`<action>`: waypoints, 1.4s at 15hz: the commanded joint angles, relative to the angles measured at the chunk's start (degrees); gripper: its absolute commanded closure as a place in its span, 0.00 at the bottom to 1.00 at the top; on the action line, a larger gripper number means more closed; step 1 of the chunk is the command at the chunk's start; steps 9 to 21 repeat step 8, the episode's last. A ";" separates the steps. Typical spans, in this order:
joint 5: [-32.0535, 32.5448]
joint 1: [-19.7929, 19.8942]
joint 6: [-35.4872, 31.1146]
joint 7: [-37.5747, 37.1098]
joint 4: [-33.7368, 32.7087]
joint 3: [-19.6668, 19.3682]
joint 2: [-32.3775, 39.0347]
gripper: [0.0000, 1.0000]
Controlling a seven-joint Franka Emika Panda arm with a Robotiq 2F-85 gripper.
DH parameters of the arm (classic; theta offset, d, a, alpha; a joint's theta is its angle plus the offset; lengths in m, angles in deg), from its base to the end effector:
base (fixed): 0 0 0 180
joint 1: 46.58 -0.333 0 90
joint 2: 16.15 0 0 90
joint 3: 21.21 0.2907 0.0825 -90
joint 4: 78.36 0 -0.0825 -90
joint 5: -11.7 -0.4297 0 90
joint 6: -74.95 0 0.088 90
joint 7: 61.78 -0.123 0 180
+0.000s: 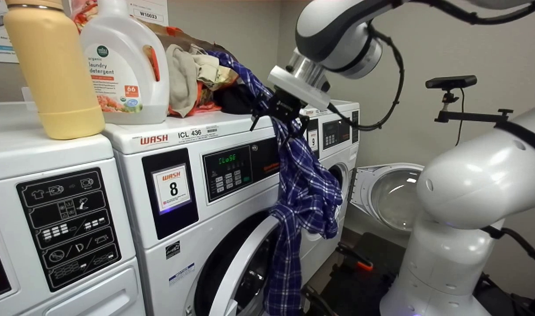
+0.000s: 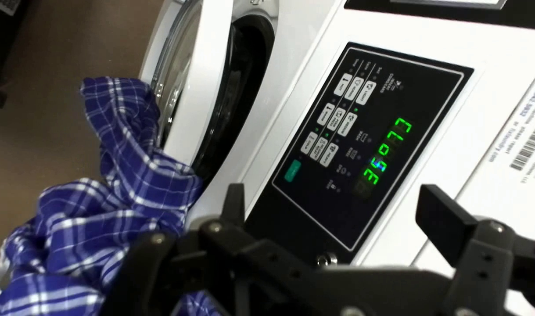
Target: Remove the trousers from the bag, move the bottle to the machine on the left, and then close the washing machine
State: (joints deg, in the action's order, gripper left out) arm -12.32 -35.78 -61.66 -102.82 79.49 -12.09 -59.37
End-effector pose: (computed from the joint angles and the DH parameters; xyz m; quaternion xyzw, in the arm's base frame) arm 0.4151 -0.0127 0.4137 -0.8514 0.4750 -0.1432 0.1704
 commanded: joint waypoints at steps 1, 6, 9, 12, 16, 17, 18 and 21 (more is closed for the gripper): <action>6.33 -0.35 15.02 -2.54 -3.02 -2.46 -12.71 0.00; 9.11 0.23 27.71 -1.14 -10.93 -3.57 -19.54 0.00; 8.69 0.38 28.92 -0.87 -12.61 -3.61 -20.25 0.00; 8.69 0.38 28.92 -0.87 -12.61 -3.61 -20.25 0.00; 8.69 0.38 28.92 -0.87 -12.61 -3.61 -20.25 0.00; 8.69 0.38 28.92 -0.87 -12.61 -3.61 -20.25 0.00; 8.69 0.38 28.92 -0.87 -12.61 -3.61 -20.25 0.00; 8.69 0.38 28.92 -0.87 -12.61 -3.61 -20.25 0.00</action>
